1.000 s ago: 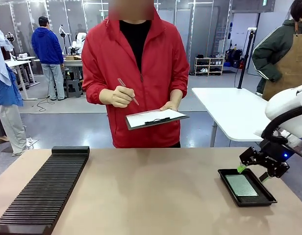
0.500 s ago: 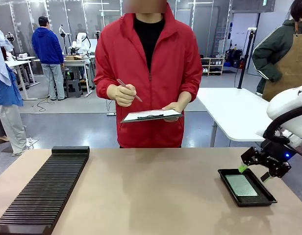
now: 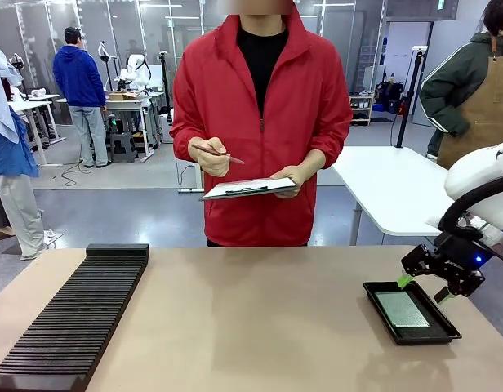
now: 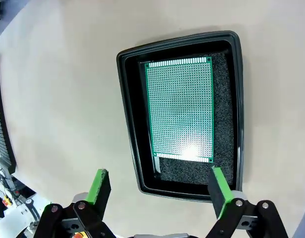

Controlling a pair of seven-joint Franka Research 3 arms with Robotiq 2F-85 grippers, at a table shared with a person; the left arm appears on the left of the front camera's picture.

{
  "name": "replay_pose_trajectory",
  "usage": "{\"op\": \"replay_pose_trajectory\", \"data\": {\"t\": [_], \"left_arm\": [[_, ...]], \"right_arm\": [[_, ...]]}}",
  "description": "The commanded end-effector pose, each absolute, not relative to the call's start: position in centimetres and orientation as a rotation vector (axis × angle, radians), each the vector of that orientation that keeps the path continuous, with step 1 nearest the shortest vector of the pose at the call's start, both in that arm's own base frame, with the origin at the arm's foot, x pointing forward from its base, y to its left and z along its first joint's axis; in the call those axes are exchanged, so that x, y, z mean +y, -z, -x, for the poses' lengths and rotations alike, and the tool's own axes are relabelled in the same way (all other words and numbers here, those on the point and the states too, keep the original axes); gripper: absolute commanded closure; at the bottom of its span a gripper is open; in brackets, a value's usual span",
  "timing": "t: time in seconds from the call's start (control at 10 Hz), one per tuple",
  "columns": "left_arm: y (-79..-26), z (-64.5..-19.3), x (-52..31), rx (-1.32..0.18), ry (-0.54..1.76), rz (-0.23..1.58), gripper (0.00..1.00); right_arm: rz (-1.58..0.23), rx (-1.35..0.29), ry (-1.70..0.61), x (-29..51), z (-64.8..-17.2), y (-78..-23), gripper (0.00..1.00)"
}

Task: Inspect the PCB.
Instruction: Place the Blank PCB in the ESD tray.

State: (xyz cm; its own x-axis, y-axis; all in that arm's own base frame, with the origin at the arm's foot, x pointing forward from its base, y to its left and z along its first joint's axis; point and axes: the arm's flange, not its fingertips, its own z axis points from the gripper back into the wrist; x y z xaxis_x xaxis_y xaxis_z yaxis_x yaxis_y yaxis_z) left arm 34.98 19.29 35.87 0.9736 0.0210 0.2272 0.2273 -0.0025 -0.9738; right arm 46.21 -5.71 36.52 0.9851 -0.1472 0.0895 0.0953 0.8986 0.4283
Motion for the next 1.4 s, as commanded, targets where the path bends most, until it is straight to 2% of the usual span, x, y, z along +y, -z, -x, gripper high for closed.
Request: {"op": "replay_pose_trajectory", "data": {"t": [0.0,0.1,0.3,0.5,0.7,0.9,1.0,1.3], "left_arm": [[-35.8,-34.9,19.4,-0.194,0.162,1.553,0.00],[-35.8,-34.9,19.4,-0.194,0.162,1.553,0.00],[-35.8,-34.9,19.4,-0.194,0.162,1.553,0.00],[-35.8,-34.9,19.4,-0.194,0.162,1.553,0.00],[-35.8,-34.9,19.4,-0.194,0.162,1.553,0.00],[-35.8,-34.9,19.4,-0.194,0.162,1.553,0.00],[-35.8,-34.9,19.4,-0.194,0.162,1.553,0.00],[-35.8,-34.9,19.4,-0.194,0.162,1.553,0.00]], "right_arm": [[-0.442,-0.130,0.114,-5.6,-46.4,-36.4,0.00],[-0.437,-0.121,0.126,-5.7,-46.2,-36.5,0.00],[-0.551,-0.101,0.071,-6.4,-42.7,-42.8,0.00],[-0.745,-0.034,0.048,-8.6,-39.3,-47.2,0.00],[-0.945,-0.003,0.018,-10.6,-36.1,-49.1,0.00],[-1.130,0.022,-0.034,-12.9,-32.9,-48.8,0.00],[-1.290,0.035,-0.052,-14.2,-30.7,-48.2,0.00],[-1.399,0.010,-0.058,-16.3,-26.6,-45.1,0.00]]}}
